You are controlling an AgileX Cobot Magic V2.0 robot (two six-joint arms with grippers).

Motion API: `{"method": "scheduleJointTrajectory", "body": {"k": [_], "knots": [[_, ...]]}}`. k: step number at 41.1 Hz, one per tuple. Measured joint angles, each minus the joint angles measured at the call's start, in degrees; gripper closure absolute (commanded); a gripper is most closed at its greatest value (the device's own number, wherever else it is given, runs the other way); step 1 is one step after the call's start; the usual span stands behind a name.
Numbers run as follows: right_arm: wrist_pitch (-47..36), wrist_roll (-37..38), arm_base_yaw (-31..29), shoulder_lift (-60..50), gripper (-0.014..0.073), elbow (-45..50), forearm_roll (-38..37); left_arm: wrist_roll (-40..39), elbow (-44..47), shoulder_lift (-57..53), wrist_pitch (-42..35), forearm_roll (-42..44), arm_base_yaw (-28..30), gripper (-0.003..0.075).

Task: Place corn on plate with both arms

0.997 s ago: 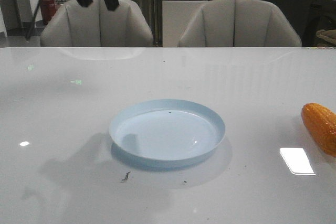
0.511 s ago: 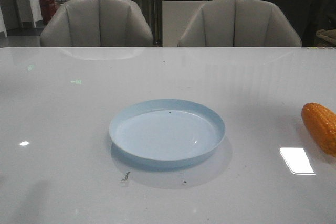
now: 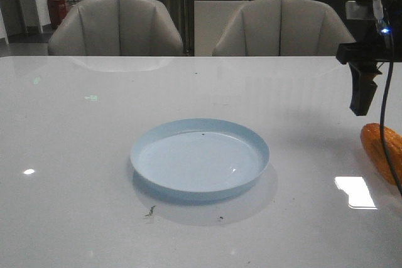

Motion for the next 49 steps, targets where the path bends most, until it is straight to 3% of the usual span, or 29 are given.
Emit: {"method": "scheduleJointTrajectory", "body": {"k": [28,33,43,49], "knots": [[-0.5,0.0,0.0,6.8,0.0005,-0.2,0.4,0.0,2.9,-4.9,-1.1,0.0,0.0,0.0292],[-0.5,0.0,0.0,8.0,0.0071,-0.2,0.4,0.0,2.9,-4.9,-1.1,0.0,0.0,0.0292],[-0.3,-1.6,0.0,8.1,0.0313,-2.2,0.4,0.0,2.9,-4.9,-1.1,0.0,0.0,0.0292],[1.7,-3.0,0.1,8.1,0.0333,-6.6,0.4,0.0,2.9,-4.9,-1.1,0.0,0.0,0.0292]]}}
